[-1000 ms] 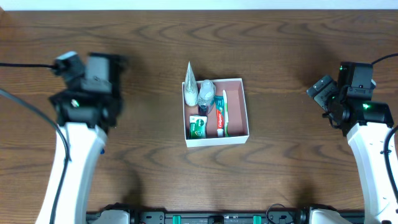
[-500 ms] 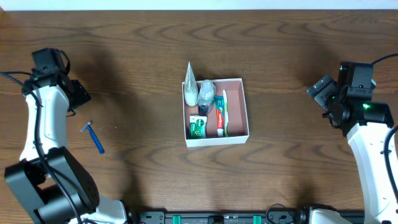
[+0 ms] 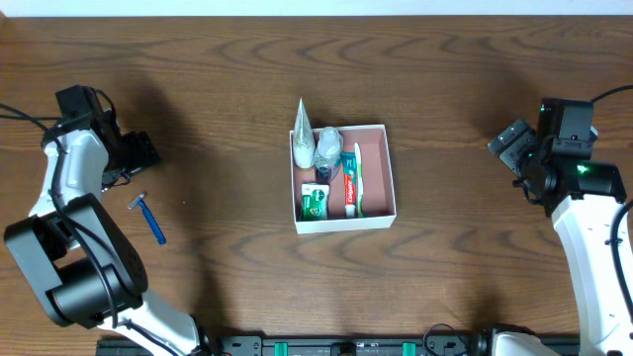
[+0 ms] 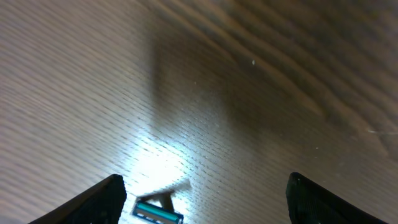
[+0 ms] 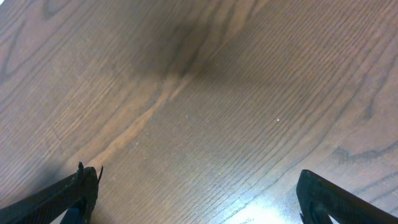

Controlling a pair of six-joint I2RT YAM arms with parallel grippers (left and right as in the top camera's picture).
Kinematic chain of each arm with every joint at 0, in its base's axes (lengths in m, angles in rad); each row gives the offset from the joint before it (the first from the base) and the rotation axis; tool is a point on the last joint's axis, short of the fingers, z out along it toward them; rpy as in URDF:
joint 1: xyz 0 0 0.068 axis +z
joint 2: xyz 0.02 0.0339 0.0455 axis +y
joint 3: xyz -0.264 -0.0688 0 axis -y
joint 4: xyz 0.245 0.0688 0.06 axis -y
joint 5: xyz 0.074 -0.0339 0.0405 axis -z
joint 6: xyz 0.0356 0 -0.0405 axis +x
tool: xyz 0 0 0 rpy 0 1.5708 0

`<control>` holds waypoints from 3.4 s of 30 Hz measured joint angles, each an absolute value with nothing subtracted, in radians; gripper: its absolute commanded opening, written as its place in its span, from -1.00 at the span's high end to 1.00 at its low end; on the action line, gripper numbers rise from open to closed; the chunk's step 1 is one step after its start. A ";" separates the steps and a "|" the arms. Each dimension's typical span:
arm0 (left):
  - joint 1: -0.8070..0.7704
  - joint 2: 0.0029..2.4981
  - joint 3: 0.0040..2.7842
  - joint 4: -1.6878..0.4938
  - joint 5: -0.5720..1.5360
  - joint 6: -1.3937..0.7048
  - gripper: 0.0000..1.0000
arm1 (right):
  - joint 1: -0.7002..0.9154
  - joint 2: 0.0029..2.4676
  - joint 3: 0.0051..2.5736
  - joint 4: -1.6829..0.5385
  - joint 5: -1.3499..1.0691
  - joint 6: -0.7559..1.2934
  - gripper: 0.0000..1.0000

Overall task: Pack container
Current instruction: 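Lower the left gripper onto the blue razor and grasp it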

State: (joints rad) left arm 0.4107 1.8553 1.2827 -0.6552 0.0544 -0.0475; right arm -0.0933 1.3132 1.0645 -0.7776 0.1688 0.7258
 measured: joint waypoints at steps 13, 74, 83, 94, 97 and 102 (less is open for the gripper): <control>0.411 1.916 1.283 -0.664 0.068 -0.047 -0.66 | -0.093 1.313 1.065 -0.778 0.169 0.726 -0.99; 0.592 1.992 1.286 -0.840 0.067 -0.356 -0.68 | -0.093 1.313 1.065 -0.778 0.169 0.726 -0.98; 0.587 1.992 1.282 -0.897 0.074 -0.368 -0.67 | -0.093 1.313 1.065 -0.778 0.169 0.726 -0.98; 0.554 1.921 1.154 -0.760 0.099 -0.371 -0.63 | -0.093 1.313 1.065 -0.778 0.169 0.726 -0.99; 0.539 1.902 1.126 -0.724 0.088 -0.376 -0.20 | -0.093 1.313 1.065 -0.778 0.169 0.726 -0.98; 0.504 1.896 1.117 -0.702 0.080 -0.388 0.33 | -0.093 1.313 1.065 -0.778 0.169 0.726 -0.99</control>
